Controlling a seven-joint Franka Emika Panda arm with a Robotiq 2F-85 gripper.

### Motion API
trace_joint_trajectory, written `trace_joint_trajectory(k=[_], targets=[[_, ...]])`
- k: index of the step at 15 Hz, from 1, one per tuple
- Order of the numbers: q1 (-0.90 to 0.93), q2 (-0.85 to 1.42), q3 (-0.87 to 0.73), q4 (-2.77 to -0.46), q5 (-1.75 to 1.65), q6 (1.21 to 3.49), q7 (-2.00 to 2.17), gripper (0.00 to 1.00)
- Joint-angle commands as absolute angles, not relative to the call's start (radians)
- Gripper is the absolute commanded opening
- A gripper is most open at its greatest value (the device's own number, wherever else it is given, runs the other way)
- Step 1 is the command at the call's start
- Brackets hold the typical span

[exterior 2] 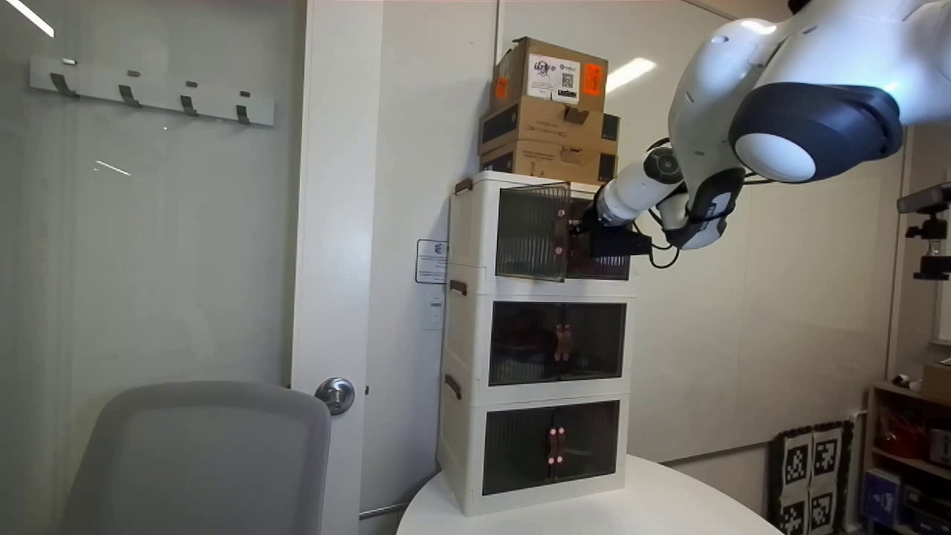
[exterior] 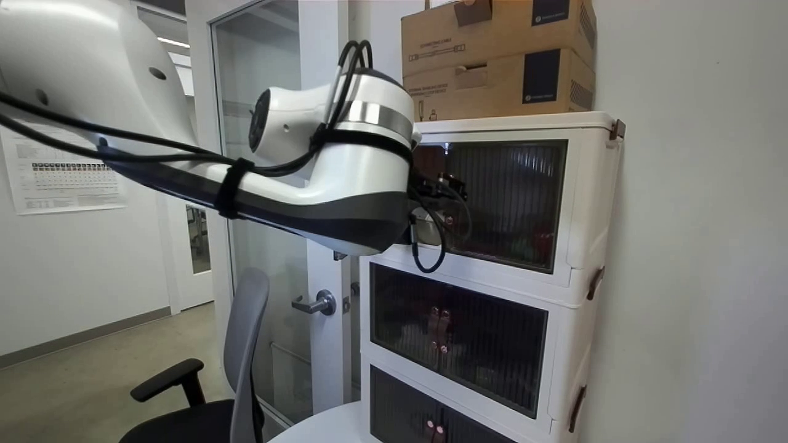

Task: Open the top drawer.

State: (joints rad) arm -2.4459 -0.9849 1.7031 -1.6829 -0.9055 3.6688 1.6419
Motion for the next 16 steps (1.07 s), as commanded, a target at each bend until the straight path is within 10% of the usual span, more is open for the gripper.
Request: trace_joint_trajectory(k=[1,9,16], targets=[[-2.447,-0.983,1.708,-1.691,-0.894,3.621,1.634,0.62],[-2.444,-0.961,1.703,-1.723,-0.903,3.674,1.616,0.02],[-2.447,-0.948,1.651,-1.827,-0.888,3.844,1.589,0.05]])
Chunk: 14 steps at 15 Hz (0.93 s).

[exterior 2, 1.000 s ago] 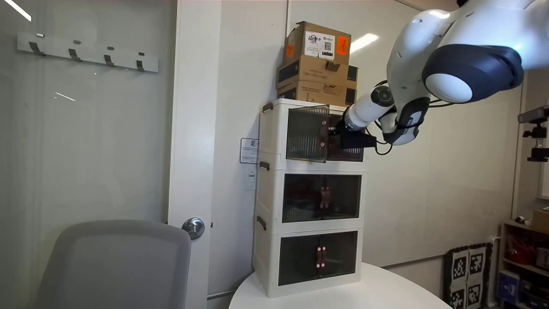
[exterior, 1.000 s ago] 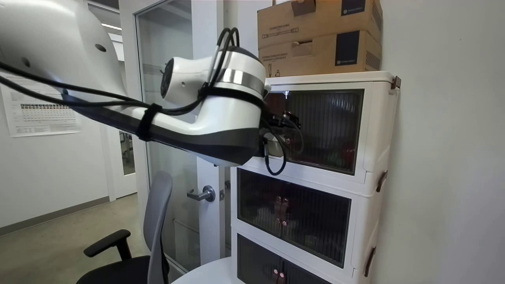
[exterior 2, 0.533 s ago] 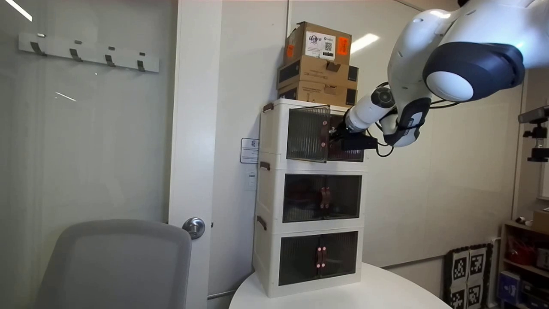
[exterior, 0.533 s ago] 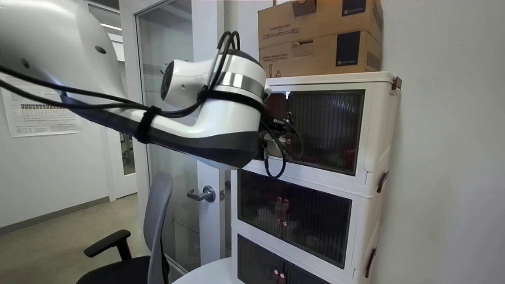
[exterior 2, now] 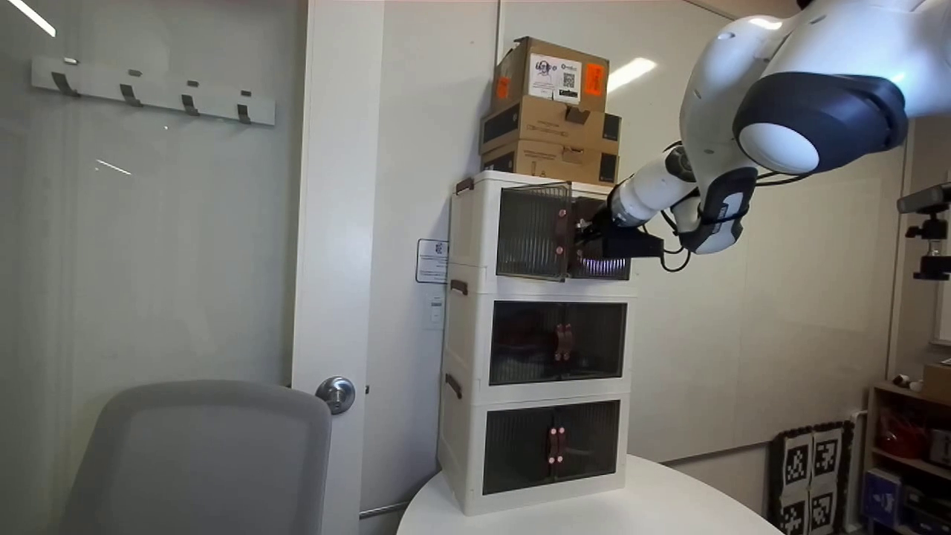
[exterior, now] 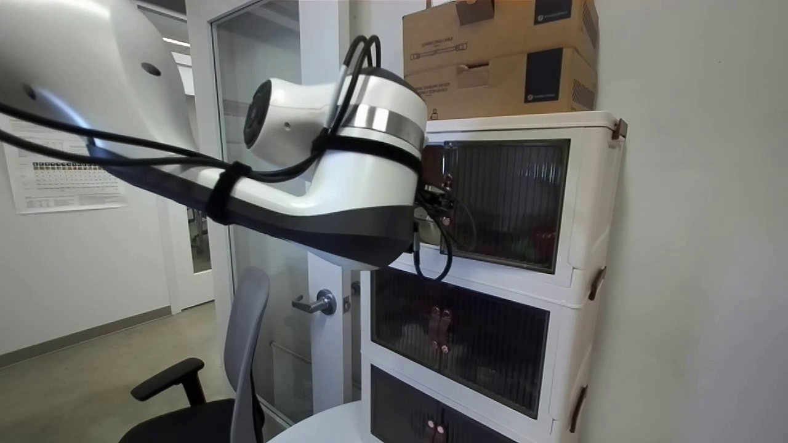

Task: Open the top drawer.

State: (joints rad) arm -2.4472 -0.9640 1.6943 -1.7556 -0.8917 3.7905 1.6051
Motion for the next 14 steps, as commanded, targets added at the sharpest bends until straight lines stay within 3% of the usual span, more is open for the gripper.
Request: trace_joint_trajectory(k=[1,7,14], targets=[[-2.447,-0.949,1.641,-1.856,-0.887,3.877,1.586,0.05],[-2.422,-0.692,1.717,-2.114,-0.974,3.891,1.446,0.05],[-2.314,-0.301,1.586,-2.349,-1.113,3.740,1.355,0.05]])
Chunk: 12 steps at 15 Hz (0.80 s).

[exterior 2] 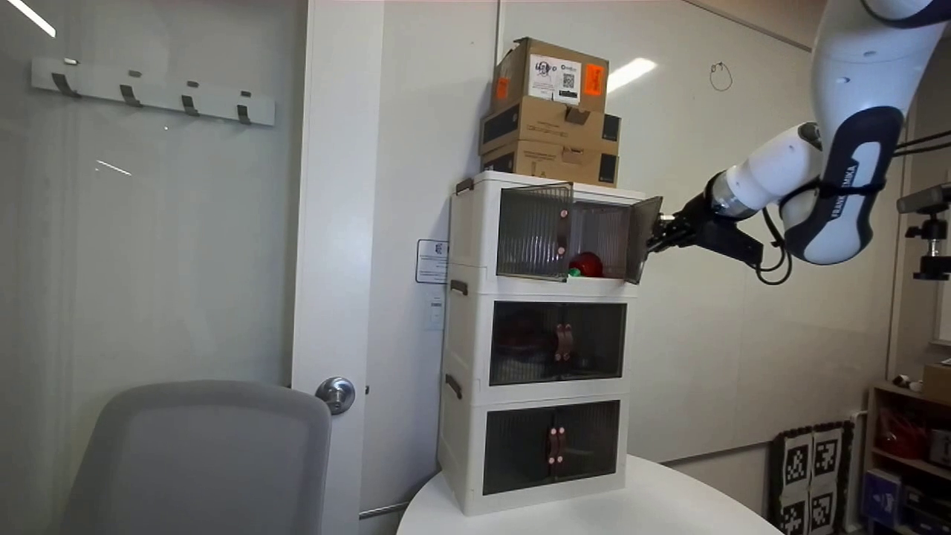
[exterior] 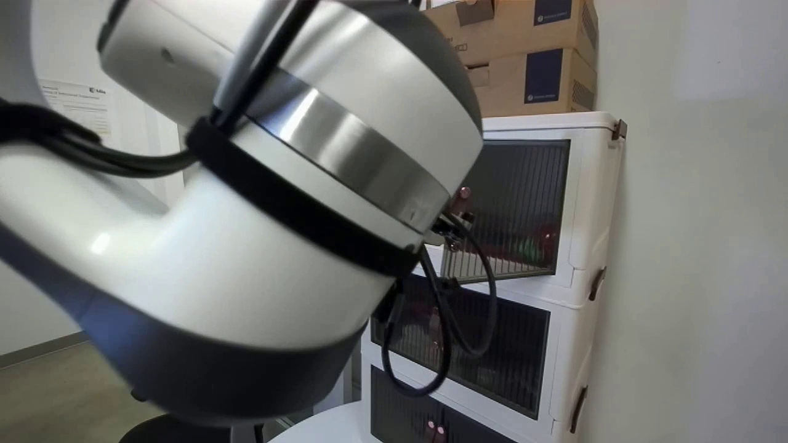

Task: Open the top drawer.

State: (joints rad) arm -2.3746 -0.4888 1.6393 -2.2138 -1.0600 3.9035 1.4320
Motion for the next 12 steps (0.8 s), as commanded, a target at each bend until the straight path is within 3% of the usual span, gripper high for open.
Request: trace_joint_trajectory(k=[1,2,3,4,6,7,8,12], targets=[[-2.274,-0.243,1.544,-2.373,-1.112,3.682,1.335,0.05],[-2.235,-0.192,1.504,-2.395,-1.091,3.610,1.307,0.05],[-2.224,-0.308,1.429,-2.379,-1.133,3.646,1.458,0.11],[-2.122,-0.102,1.398,-2.453,-1.021,3.477,1.247,0.36],[-1.989,-0.088,1.268,-2.493,-0.888,3.421,1.172,0.37],[-1.916,-0.078,1.211,-2.515,-0.815,3.410,1.130,0.43],[-1.962,-0.052,1.252,-2.481,-0.976,3.410,1.298,0.49],[-1.891,0.187,1.292,-2.460,-1.077,3.318,1.291,0.80]])
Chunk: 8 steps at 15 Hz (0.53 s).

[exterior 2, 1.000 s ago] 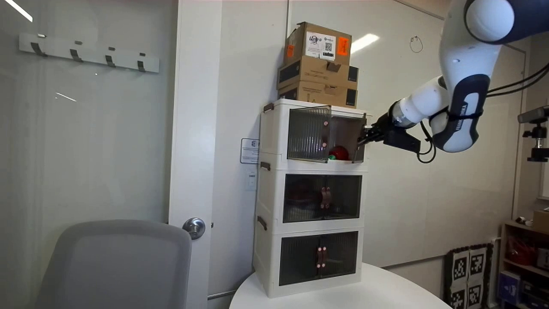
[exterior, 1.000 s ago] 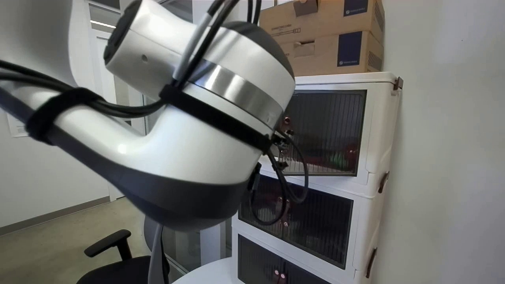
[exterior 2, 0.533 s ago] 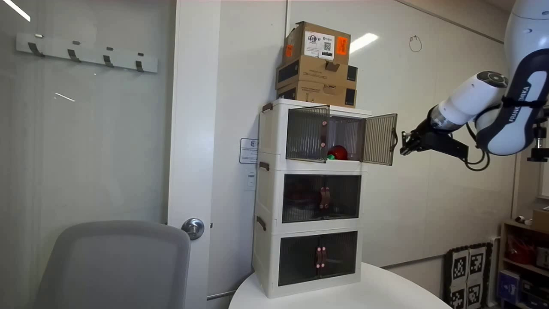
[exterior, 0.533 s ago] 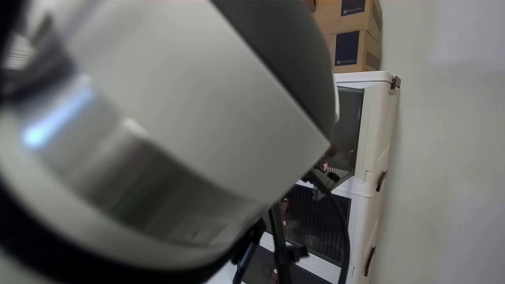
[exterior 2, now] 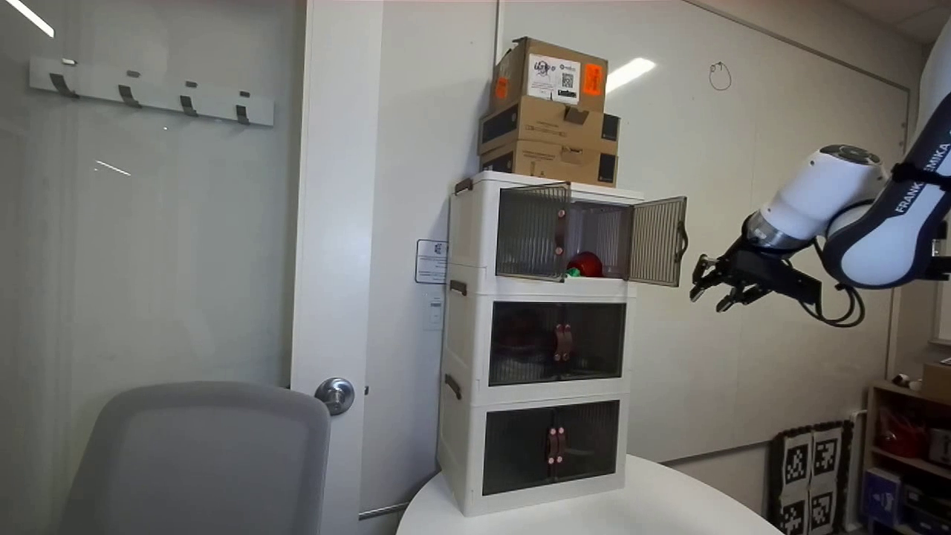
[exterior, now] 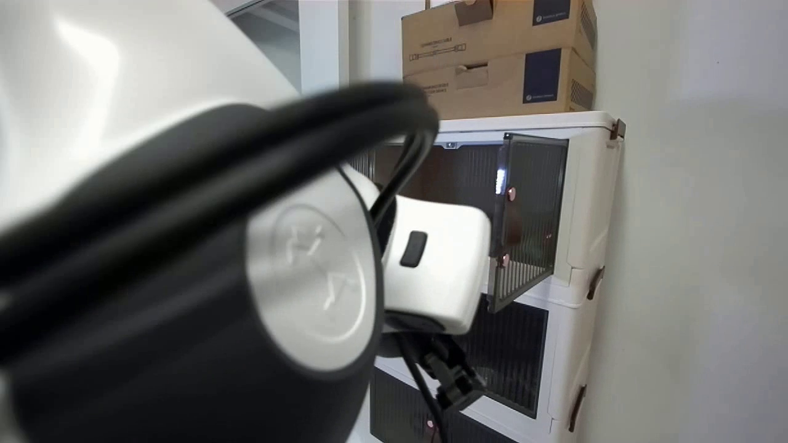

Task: Open the top drawer.

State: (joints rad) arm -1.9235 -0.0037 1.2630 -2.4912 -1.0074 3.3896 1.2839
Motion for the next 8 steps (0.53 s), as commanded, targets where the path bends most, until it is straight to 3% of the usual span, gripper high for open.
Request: trace_joint_trajectory(k=[1,3,8], targets=[[-1.888,0.241,1.315,-2.456,-1.094,3.297,1.287,0.88],[-1.888,0.340,1.369,-2.463,-1.104,3.252,1.267,1.00],[-1.870,0.587,1.518,-2.496,-0.999,3.054,1.123,1.00]])
